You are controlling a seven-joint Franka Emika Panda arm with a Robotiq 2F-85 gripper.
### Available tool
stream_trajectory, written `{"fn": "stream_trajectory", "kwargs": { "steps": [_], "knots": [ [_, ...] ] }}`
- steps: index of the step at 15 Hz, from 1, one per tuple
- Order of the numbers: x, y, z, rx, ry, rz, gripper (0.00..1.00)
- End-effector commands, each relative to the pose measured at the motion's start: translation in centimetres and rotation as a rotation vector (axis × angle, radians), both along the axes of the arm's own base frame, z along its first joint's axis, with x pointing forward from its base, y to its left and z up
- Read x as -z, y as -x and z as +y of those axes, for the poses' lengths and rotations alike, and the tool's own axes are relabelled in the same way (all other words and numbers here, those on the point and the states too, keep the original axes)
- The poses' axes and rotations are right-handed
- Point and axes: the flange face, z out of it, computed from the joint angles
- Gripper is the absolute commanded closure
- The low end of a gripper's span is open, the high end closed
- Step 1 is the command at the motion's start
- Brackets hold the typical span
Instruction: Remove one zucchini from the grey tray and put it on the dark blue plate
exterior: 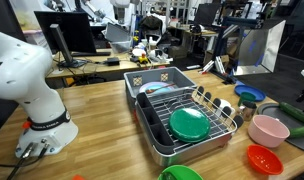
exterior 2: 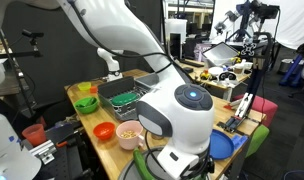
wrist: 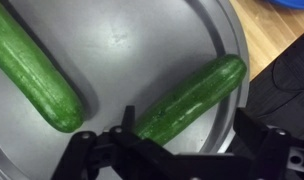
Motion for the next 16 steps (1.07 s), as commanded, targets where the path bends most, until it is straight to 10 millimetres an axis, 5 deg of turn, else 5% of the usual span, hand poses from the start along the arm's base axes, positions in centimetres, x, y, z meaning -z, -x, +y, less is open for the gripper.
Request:
{"fn": "stream_trajectory", "kwargs": {
  "steps": [1,7,16],
  "knots": [
    [1.5,0.7,-0.7,0.127,0.040,0.016,0.00],
    [4.8,2.0,-0.2,0.212,-0.009,0.091,0.00],
    [5.1,0.2,0.3,0.206,-0.020,0.066,0.00]
  ]
}}
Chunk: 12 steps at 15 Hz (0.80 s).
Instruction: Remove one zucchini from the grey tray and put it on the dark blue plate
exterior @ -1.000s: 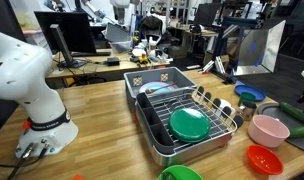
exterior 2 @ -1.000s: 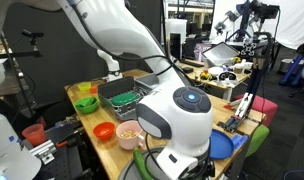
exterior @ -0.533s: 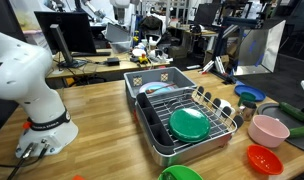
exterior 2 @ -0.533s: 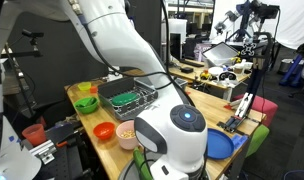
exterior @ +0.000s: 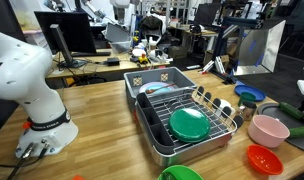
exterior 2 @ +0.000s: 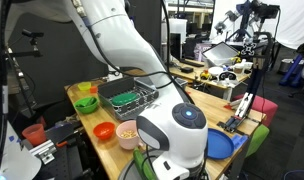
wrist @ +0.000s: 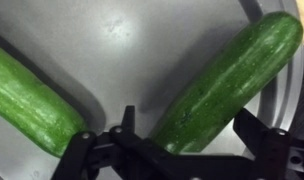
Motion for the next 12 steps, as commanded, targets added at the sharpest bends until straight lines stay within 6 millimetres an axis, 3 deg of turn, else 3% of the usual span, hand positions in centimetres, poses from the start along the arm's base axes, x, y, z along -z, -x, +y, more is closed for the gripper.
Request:
{"fn": "stream_trajectory", "kwargs": {
  "steps": [1,6,12],
  "knots": [
    [0.2,-1.0,-0.3,0.009,-0.006,-0.027,0.00],
    [0.0,-2.4,-1.0,0.004,0.017,-0.055,0.00],
    [1.4,-2.9,-1.1,-0.011,0.015,-0.041,0.00]
  ]
}}
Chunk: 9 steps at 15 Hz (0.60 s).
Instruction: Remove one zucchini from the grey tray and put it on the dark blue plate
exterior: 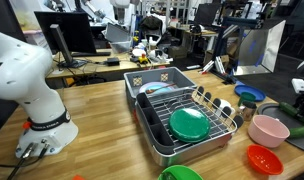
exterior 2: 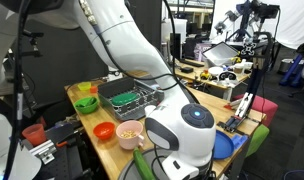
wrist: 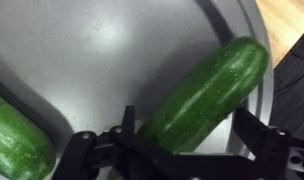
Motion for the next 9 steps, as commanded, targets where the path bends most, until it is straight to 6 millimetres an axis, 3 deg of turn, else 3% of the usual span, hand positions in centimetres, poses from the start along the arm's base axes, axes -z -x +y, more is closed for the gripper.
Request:
{"fn": "stream_trajectory", "kwargs": {
  "steps": [1,3,9],
  "knots": [
    [0.68,-0.32,-0.41,0.008,-0.002,-0.016,0.01],
    [0.90,-0.37,-0.43,0.006,0.003,-0.015,0.26],
    [0.24,-0.72,-0.47,0.000,0.014,-0.028,0.67]
  ]
}}
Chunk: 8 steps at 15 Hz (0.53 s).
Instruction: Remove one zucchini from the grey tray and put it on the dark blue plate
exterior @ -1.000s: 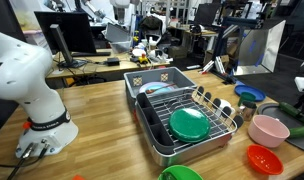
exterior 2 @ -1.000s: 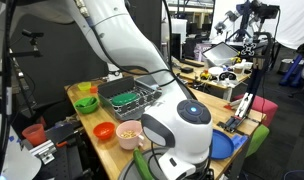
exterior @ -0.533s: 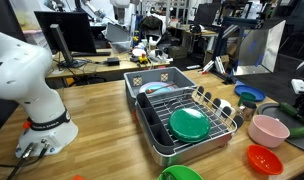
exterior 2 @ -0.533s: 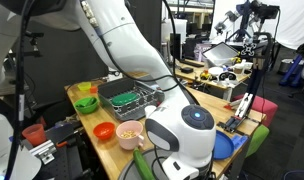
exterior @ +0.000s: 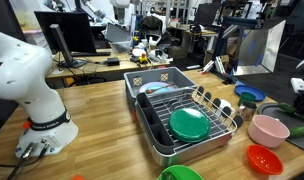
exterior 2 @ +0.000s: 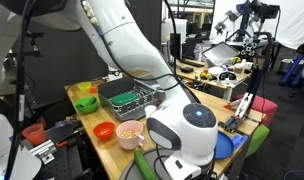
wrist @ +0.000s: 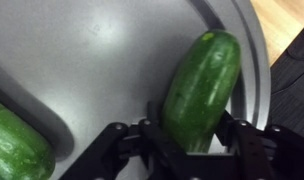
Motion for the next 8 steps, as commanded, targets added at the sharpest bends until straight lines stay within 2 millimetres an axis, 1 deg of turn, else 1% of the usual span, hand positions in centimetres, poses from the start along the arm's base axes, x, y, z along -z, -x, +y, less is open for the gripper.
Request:
{"fn": "stream_trajectory", "kwargs": {
  "steps": [1,4,8],
  "knots": [
    [0.2,-0.1,-0.2,0.003,0.006,-0.021,0.74],
    [0.0,0.0,-0.1,-0.001,-0.003,-0.022,0.78],
    [-0.8,0.1,0.2,-0.017,0.004,-0.036,0.78]
  ]
}}
